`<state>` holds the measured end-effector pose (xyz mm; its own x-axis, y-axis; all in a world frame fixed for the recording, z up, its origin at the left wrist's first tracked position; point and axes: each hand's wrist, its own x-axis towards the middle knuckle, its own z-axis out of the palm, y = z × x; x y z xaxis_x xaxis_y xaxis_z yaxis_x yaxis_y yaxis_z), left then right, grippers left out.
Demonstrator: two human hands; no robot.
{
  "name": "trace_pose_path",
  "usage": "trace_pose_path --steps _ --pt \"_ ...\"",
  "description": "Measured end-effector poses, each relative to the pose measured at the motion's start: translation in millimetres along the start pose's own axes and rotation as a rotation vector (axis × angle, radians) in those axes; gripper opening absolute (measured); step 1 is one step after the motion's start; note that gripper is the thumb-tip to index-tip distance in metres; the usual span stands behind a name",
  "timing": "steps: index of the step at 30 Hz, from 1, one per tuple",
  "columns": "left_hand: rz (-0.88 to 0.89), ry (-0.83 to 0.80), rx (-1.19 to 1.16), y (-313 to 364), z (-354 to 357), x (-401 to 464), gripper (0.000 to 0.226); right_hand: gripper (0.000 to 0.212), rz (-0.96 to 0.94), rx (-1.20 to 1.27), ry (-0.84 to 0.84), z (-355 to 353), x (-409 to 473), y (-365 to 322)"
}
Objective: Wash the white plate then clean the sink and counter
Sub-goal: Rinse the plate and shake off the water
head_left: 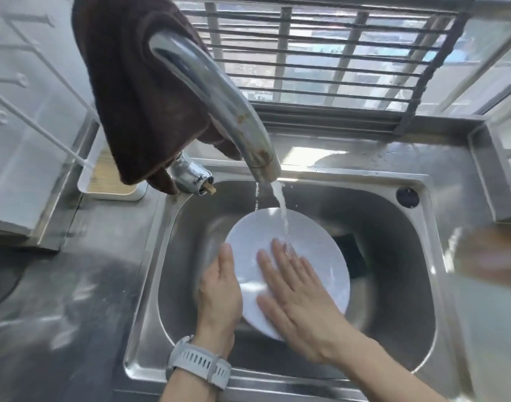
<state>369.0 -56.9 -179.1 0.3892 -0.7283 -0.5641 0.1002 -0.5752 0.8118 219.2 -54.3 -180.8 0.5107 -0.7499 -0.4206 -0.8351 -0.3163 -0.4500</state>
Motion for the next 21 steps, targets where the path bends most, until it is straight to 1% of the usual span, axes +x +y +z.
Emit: trace_pose_path --steps 2,3,5,7,8,9,11,13,14,16,17,18,20,21 --pt "-0.015 -0.023 -0.044 -6.8 6.2 -3.2 0.039 0.06 -0.123 -0.036 0.076 2.1 11.1 -12.9" --pt "-0.019 -0.023 -0.078 -9.9 7.8 -2.7 0.039 0.06 -0.112 -0.1 0.152 -1.4 25.8 -7.7" --pt "-0.043 -0.011 -0.177 -11.3 8.8 0.2 0.044 0.062 0.044 -0.198 0.309 -17.7 43.1 12.8" --pt "-0.074 0.0 -0.267 -9.5 12.1 5.0 0.04 0.064 0.194 -0.247 0.461 -32.4 32.7 33.2" --pt "-0.083 0.008 -0.305 -8.7 16.1 6.8 0.036 0.063 0.225 -0.244 0.526 -37.0 20.5 38.3" --pt "-0.099 0.019 -0.342 -6.2 21.5 7.2 0.031 0.064 0.23 -0.189 0.586 -41.4 7.0 40.6" --pt "-0.136 0.042 -0.435 -0.1 33.3 6.6 0.025 0.07 0.203 0.058 0.705 -45.9 -16.5 42.4" --pt "-0.144 0.041 -0.49 7.6 42.6 6.8 0.016 0.072 0.173 0.326 0.788 -46.5 -26.3 47.2" --pt "-0.138 0.047 -0.505 11.6 44.8 7.0 0.014 0.072 0.185 0.453 0.797 -44.4 -26.6 49.7" --pt "-0.075 0.081 -0.498 18.4 44.9 8.0 0.026 0.065 0.244 0.801 0.762 -36.2 -19.8 53.8" --pt "-0.018 0.095 -0.457 20.0 42.5 8.1 0.031 0.058 0.268 1.013 0.735 -30.3 -14.8 54.6" --pt "0.04 0.11 -0.379 21.4 37.8 6.0 0.032 0.048 0.305 1.202 0.7 -23.9 -9.1 53.5" --pt "0.151 0.133 -0.154 24.3 23.0 -2.6 0.023 0.029 0.42 1.476 0.636 -13.8 2.1 45.0" --pt "0.204 0.136 -0.036 25.9 15.4 -8.3 0.019 0.026 0.469 1.576 0.614 -9.6 7.4 39.3"
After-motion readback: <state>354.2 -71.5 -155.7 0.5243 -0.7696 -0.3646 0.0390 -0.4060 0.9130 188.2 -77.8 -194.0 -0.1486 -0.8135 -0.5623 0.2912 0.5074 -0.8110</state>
